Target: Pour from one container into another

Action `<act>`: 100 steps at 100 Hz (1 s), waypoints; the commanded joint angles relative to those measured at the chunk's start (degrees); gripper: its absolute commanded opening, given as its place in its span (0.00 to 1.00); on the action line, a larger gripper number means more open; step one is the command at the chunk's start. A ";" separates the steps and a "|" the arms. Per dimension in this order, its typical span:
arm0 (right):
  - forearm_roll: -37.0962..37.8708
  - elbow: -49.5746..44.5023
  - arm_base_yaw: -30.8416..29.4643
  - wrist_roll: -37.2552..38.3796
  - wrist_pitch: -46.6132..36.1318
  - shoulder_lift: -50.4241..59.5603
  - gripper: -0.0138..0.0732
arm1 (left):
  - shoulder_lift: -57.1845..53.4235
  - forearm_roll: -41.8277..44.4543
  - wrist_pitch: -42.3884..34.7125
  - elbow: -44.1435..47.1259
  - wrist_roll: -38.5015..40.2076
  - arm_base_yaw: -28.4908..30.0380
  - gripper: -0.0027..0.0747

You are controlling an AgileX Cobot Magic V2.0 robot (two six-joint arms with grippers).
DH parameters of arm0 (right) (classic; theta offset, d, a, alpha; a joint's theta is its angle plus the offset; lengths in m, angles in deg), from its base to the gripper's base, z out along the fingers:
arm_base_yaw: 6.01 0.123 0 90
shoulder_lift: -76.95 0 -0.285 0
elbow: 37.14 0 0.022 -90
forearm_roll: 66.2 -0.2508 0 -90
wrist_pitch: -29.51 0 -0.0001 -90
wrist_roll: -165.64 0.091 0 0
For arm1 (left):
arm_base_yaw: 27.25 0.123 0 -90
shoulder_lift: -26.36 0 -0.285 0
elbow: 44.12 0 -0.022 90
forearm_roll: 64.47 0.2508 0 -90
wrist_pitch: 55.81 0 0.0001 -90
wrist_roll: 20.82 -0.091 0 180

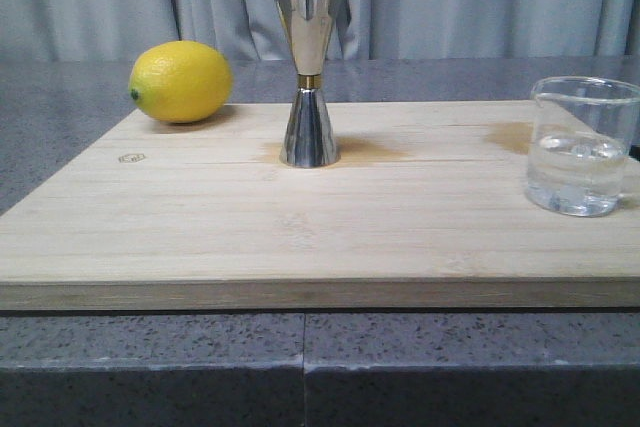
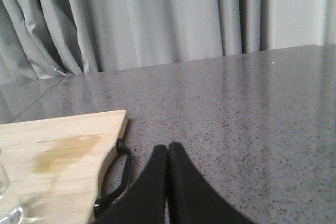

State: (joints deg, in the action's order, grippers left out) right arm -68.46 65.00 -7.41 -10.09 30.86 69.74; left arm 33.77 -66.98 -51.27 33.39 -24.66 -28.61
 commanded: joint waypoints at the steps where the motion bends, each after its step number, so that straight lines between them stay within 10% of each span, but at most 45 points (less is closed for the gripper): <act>1: 0.73 -0.52 -0.10 -0.21 -4.95 1.14 0.08 | -1.10 -0.48 -4.55 1.60 0.11 -0.24 0.01; 100: 0.20 7.63 -0.10 -0.21 1.52 -0.18 0.08 | -0.69 -9.91 -8.08 -3.61 0.65 -0.24 0.01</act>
State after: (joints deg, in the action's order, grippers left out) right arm -68.46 67.52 -7.41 -10.09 33.21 69.74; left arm 33.77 -74.17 -55.19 32.86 -24.66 -28.61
